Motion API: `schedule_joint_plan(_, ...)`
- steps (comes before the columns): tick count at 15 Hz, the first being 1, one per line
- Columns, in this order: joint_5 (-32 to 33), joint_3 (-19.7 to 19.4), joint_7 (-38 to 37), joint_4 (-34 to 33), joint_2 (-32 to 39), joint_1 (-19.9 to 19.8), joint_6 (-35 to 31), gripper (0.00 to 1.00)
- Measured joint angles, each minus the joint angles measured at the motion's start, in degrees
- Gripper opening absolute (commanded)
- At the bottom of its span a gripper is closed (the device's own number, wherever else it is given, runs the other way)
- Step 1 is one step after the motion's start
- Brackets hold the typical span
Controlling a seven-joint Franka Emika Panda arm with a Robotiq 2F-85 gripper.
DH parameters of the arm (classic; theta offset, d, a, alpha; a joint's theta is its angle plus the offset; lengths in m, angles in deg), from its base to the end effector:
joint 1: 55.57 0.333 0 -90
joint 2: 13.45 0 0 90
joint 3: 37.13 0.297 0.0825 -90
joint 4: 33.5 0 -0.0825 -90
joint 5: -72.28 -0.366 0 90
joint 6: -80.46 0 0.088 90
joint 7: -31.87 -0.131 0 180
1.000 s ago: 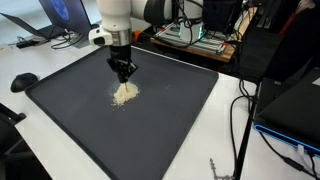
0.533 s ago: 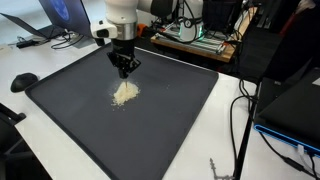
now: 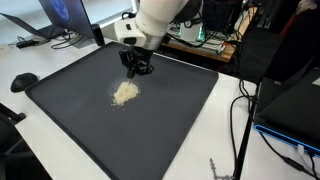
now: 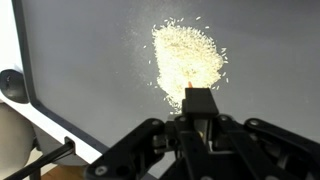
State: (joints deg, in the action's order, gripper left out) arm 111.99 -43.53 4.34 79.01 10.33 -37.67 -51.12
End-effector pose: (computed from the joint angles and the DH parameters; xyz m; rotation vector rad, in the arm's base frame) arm 0.5848 0.0943 0.2351 2.5863 0.2876 0.1343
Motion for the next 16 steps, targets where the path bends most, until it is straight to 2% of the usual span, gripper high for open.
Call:
schedule_joint_plan(7,13.38,3.04,-9.54,-7.78,8.22,5.01,13.97,0.04)
schedule_joint_plan(16,21.83,6.25,-10.93,-21.06,22.70,6.53,27.06,0.04)
